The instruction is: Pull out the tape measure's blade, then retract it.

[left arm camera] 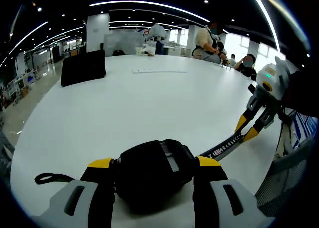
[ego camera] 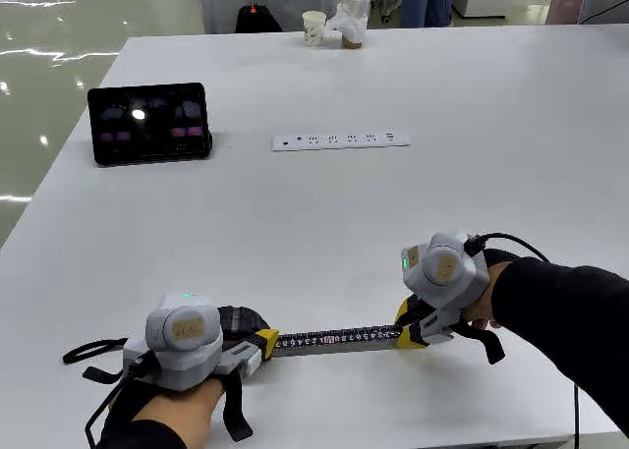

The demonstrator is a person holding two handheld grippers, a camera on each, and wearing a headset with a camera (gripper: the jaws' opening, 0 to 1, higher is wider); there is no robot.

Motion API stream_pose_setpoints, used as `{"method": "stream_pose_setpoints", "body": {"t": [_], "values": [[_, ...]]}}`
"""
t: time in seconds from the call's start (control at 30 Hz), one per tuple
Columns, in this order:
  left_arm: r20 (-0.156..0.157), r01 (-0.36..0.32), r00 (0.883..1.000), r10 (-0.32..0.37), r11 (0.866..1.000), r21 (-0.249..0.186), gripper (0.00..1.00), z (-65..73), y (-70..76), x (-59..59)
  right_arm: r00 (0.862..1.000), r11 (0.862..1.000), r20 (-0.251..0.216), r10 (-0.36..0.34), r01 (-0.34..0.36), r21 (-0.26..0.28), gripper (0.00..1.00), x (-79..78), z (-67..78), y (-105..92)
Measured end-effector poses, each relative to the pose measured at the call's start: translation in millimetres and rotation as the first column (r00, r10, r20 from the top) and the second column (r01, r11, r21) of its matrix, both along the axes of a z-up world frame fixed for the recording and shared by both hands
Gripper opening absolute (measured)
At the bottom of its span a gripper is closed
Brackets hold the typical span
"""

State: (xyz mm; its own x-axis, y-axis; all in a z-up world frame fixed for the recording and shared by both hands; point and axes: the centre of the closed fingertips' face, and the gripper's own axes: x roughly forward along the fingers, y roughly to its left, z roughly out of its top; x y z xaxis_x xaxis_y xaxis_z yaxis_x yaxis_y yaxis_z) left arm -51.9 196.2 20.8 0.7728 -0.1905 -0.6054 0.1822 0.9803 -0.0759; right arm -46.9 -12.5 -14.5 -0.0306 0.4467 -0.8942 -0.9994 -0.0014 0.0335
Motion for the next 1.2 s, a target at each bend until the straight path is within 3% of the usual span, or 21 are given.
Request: {"method": "stream_pose_setpoints", "body": {"t": [1.2], "values": [[0.018,0.02,1.0,-0.02,1.0,-0.003,0.59,1.0,-0.6,1.3,1.0,1.0,-0.007,-0.009,0.009,0.022,0.11,-3.7,0.4,12.7]]}}
